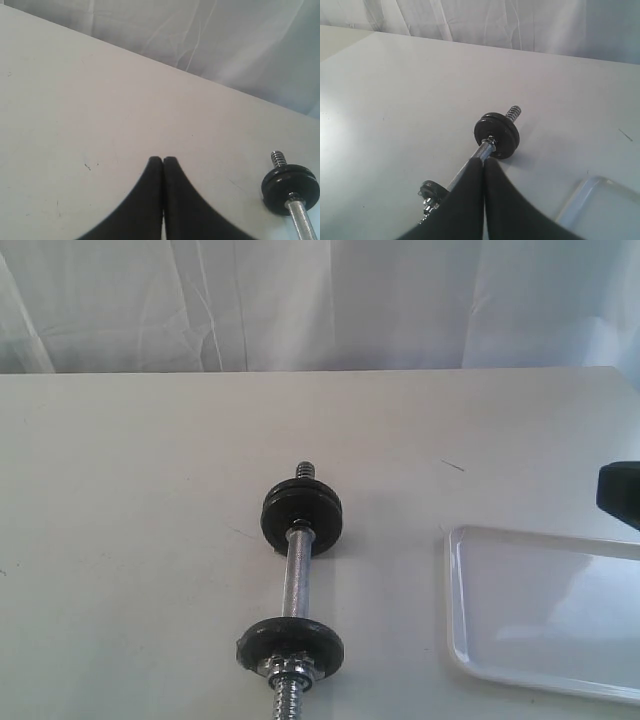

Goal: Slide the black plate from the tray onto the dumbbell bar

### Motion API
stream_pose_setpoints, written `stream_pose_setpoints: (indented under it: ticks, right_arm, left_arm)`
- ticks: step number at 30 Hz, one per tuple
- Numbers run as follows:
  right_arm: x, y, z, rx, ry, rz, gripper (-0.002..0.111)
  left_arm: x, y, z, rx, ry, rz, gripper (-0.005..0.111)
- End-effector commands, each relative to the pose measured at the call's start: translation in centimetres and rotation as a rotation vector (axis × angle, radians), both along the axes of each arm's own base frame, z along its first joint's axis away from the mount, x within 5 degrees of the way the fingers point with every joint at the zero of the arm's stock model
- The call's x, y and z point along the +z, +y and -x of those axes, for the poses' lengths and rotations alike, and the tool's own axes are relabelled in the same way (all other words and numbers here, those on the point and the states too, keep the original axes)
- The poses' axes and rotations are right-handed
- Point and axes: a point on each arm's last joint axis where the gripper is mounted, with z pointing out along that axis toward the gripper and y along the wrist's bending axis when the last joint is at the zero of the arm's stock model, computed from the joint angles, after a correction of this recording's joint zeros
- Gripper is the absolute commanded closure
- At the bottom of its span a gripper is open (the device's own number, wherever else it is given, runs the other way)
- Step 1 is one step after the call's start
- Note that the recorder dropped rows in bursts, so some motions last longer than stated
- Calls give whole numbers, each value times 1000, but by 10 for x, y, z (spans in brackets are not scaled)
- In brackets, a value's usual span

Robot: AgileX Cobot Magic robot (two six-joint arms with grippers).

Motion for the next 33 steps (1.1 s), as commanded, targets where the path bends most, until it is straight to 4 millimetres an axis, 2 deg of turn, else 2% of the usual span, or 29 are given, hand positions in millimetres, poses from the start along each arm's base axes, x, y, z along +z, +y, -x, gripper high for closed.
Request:
stream_pose_setpoints:
  ticks: [1, 5, 12, 15, 16, 19, 22, 30, 33]
  right_arm:
    - [-1, 0, 0, -4, -5, 3, 108]
    - [-1, 0, 0, -4, -5, 3, 108]
    - [-1, 0, 0, -4, -5, 3, 108]
    - [-1, 0, 0, -4, -5, 3, 108]
    - [-1, 0, 0, -4, -5, 3, 108]
    - [-1, 0, 0, -4, -5, 3, 108]
    - [-1, 0, 0, -4, -5, 3, 108]
    - [-1, 0, 0, -4, -5, 3, 108]
    - [-1, 0, 0, -4, -5, 3, 108]
  left_arm:
    - [-2, 0, 0, 1, -2, 2, 107]
    - [-14, 0, -3, 1, 32, 0, 107]
    - [-64, -1, -11, -2, 181, -21, 107]
    - [-92, -1, -12, -69, 240, -211, 107]
    - [-94, -1, -12, -96, 234, -289, 107]
    - [-80, -1, -18, -140, 39, -520, 107]
    - [-78, -2, -19, -167, 4, -636, 107]
    - [-79, 2, -19, -109, 38, -666, 107]
    - [-82, 2, -18, -76, 82, -505, 107]
